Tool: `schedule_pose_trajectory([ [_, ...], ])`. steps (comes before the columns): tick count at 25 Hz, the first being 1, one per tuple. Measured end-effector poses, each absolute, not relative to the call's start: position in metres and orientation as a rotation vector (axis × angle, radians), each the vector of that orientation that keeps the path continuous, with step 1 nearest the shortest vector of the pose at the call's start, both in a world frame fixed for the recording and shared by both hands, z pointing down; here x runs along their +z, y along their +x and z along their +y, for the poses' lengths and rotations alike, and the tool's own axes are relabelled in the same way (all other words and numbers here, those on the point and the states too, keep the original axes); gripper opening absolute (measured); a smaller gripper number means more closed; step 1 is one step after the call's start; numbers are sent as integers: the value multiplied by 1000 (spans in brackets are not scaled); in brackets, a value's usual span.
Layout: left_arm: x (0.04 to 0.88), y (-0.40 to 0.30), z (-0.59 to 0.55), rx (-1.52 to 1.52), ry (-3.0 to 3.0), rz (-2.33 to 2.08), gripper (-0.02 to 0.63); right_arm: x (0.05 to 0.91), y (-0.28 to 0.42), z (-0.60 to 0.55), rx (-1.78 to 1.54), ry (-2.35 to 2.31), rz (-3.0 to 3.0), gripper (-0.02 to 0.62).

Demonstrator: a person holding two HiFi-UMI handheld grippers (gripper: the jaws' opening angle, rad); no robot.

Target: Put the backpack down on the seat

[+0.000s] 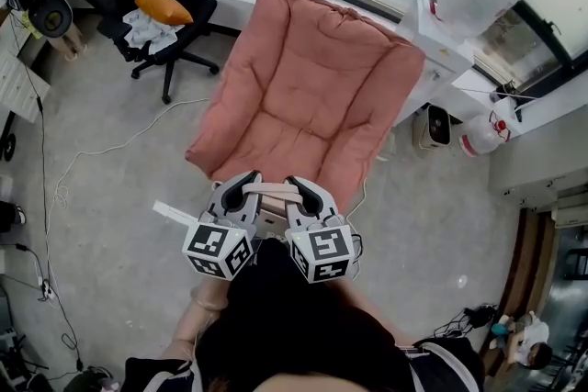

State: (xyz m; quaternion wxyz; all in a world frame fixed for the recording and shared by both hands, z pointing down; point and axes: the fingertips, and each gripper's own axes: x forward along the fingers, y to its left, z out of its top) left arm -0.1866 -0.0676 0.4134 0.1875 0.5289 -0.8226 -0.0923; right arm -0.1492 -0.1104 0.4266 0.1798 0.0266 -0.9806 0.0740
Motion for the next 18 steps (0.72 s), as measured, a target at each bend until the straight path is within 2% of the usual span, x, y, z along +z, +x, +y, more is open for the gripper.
schedule_pose_trajectory([
  [18, 401, -228, -112, -280, 1592, -2253, 15, 419, -179, -132, 333, 181, -2773, 32],
])
